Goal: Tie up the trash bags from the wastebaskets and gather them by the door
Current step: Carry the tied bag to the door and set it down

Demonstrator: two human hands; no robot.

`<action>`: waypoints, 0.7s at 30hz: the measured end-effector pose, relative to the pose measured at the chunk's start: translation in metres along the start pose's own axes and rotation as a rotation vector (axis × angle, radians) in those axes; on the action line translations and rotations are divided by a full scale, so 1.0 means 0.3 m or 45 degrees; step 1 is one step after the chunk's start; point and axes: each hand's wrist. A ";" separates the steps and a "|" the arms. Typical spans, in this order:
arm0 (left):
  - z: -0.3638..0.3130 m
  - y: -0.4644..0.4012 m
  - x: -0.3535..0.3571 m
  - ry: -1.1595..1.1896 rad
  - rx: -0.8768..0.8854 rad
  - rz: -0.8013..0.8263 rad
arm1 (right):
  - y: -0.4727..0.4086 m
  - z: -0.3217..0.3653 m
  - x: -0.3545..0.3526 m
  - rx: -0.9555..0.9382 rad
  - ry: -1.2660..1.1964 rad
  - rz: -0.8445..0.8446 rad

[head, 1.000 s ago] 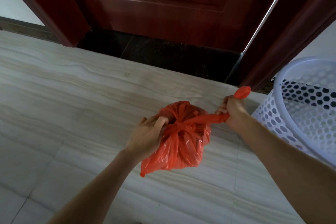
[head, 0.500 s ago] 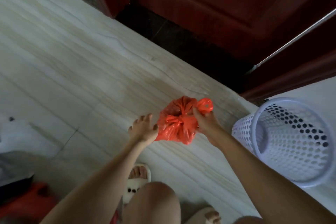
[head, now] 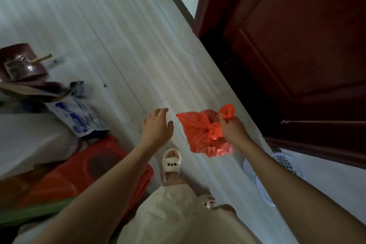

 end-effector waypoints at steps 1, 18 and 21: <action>0.008 0.018 -0.048 0.026 -0.021 -0.012 | 0.021 0.047 -0.011 -0.011 0.019 0.020; 0.290 -0.437 -1.035 0.223 -0.446 -0.465 | -0.118 1.409 0.029 -0.677 0.157 0.174; 0.349 -0.561 -1.189 0.298 -0.577 -0.517 | -0.183 1.684 0.074 -0.743 0.214 0.263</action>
Point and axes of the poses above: each hand's wrist, its own y-axis away from the middle knuckle, its own x-axis out of the palm, z = x × y, and after that the axes turned 5 degrees about -z, right-handed
